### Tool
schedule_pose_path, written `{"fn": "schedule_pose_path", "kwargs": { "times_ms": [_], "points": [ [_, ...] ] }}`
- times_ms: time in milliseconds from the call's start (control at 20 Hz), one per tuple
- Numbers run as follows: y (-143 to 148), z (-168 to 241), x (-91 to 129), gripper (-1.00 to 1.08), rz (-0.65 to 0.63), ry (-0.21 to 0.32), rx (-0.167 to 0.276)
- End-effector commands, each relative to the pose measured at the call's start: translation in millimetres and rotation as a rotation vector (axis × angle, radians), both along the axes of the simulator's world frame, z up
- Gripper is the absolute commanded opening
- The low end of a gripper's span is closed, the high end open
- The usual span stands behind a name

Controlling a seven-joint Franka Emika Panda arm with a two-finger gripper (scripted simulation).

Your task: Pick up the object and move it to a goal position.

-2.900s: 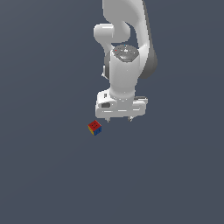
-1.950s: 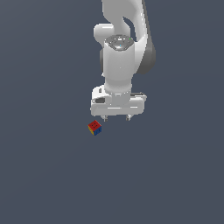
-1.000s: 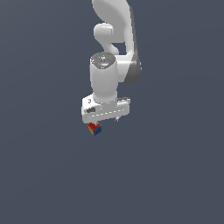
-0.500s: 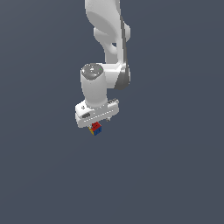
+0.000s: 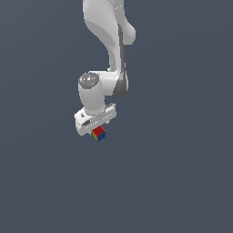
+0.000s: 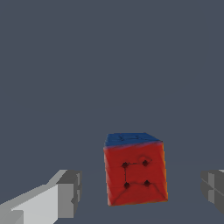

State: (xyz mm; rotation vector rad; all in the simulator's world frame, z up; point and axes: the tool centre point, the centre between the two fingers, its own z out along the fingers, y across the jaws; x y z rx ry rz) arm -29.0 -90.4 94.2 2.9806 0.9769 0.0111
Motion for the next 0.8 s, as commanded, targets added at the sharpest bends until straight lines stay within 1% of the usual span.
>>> {"fn": "schedule_pose_path", "kwargs": {
  "times_ms": [0, 300, 550, 750],
  "points": [
    [-3.9, -4.8, -3.2, 1.0, 0.028, 0.003, 0.001],
    [-8.7, -10.6, -7.4, 1.0, 0.059, 0.008, 0.002],
    [-8.9, -11.9, -7.5, 1.0, 0.057, 0.008, 0.002],
    [-8.8, -22.6, -7.9, 1.0, 0.058, 0.008, 0.002]
  ]
}}
